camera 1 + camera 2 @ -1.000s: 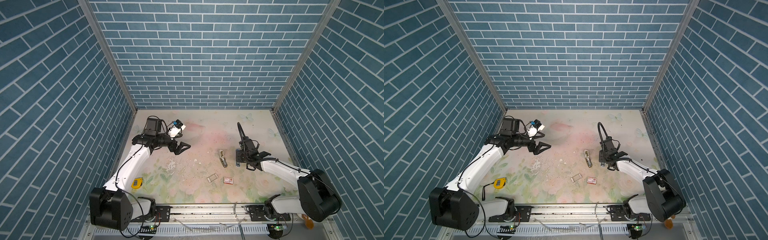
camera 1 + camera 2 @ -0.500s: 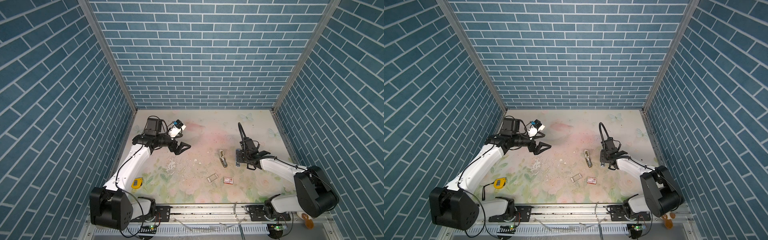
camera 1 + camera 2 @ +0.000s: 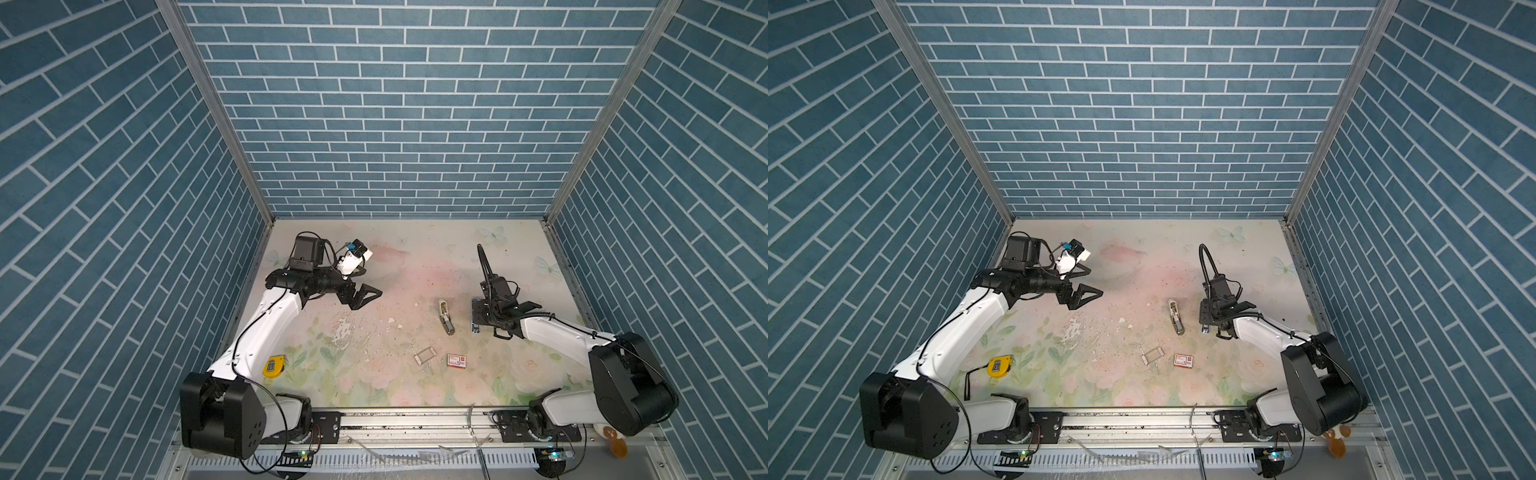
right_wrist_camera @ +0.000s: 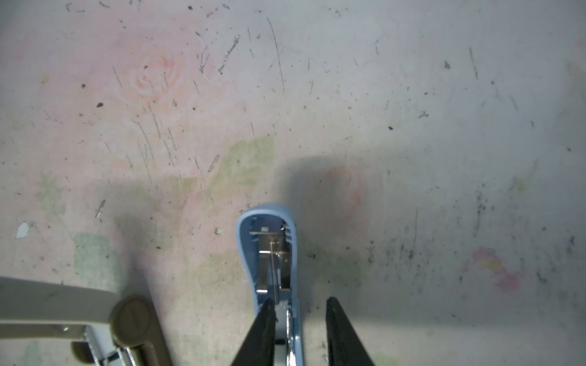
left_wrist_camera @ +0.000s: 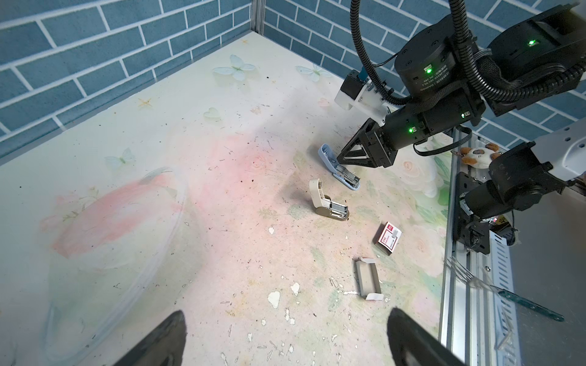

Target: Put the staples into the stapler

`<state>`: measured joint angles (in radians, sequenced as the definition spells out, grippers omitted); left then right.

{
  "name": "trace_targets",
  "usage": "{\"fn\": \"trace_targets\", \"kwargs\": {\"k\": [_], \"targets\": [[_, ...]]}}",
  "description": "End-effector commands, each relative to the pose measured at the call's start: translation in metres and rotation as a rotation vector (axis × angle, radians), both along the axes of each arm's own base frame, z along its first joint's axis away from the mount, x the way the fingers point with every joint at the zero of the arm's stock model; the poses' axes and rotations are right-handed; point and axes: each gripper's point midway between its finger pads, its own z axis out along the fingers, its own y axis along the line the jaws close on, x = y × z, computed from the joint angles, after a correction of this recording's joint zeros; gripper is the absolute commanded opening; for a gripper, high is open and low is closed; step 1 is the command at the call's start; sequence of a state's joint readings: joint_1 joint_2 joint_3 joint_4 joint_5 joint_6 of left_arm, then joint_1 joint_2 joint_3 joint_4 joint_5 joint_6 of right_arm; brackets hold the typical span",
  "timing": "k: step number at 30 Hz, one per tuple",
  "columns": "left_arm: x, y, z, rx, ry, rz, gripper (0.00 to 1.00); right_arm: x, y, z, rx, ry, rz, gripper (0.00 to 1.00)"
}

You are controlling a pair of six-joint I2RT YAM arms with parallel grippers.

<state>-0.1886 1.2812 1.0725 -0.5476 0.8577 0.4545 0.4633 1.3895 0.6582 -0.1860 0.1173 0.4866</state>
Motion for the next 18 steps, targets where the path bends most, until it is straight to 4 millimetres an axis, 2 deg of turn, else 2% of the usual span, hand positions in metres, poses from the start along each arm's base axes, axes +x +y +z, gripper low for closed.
{"fn": "trace_targets", "kwargs": {"k": [1, 5, 18], "targets": [[-0.003, -0.003, -0.002, -0.010, 0.015, -0.010, 1.00, -0.005, 0.000, -0.004, -0.003, 0.010, 0.037, 0.29], [-0.004, -0.003, -0.001, -0.011, 0.013, -0.011, 1.00, -0.010, 0.001, -0.011, 0.002, 0.036, 0.048, 0.28], [-0.004, -0.003, 0.000, -0.012, 0.012, -0.012, 1.00, -0.018, -0.002, -0.008, -0.001, 0.048, 0.052, 0.25]]}}
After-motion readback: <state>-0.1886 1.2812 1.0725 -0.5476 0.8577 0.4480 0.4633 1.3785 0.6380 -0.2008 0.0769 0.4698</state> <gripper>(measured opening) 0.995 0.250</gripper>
